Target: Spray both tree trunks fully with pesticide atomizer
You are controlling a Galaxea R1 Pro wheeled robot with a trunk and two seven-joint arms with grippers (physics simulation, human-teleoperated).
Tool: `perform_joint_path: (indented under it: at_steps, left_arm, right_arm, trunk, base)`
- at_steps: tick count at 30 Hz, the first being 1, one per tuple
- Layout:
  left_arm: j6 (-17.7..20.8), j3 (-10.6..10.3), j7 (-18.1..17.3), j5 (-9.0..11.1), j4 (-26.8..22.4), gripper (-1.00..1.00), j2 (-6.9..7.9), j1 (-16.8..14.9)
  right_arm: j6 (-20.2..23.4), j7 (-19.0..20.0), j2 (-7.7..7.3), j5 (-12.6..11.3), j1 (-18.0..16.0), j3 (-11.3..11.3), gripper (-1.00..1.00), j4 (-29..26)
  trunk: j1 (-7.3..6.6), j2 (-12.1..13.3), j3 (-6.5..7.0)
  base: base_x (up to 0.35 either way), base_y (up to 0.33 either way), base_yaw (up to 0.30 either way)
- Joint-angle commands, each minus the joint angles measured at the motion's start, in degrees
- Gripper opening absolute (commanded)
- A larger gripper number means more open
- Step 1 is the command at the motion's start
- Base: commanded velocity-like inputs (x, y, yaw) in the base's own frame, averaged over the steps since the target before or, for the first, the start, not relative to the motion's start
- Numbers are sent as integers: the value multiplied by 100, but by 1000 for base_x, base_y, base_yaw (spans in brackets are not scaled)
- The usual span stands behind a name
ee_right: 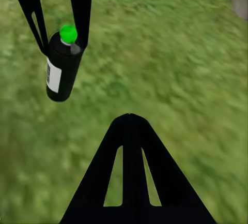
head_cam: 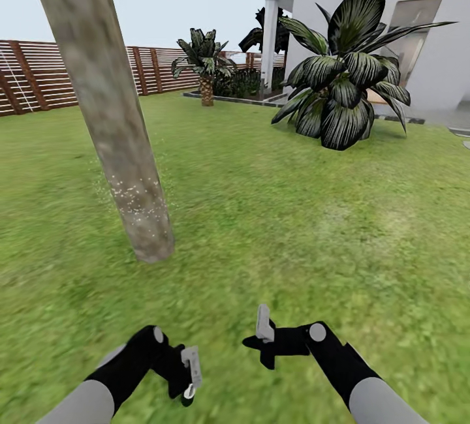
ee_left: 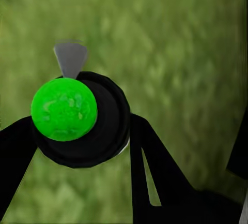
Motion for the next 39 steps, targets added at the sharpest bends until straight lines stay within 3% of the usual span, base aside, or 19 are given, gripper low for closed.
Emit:
perform_joint_path:
  at_steps: [1, 4, 7, 12, 39]
  left_arm:
    - [54, -23, -17, 5, -24, -100, -24, -8]
    - [-11, -23, -20, 14, -70, -100, -77, -25]
    - [-394, -19, -21, -7, -40, -100, -290, -43]
    - [-438, -14, -21, -1, -86, -100, -528, -48]
    - [-439, -5, 23, 76, -123, -100, -802, -224]
  right_arm:
    - [-30, 1, 9, 46, -2, 3, -100, -2]
    - [-30, 1, 50, 49, -2, 9, -100, 3]
    - [-30, 1, 97, 57, 0, 14, -100, 9]
    - [-30, 0, 100, 59, 1, 15, -100, 14]
    - [-30, -8, 100, 59, 1, 13, -100, 21]
  trunk:
    - [-1, -2, -5]
    - [-1, -2, -5]
    - [-1, -2, -5]
    - [-1, -2, -5]
    - [-1, -2, -5]
  base:
    - [0, 0, 0]
    - [0, 0, 0]
    - [0, 0, 0]
    - [0, 0, 0]
    - [0, 0, 0]
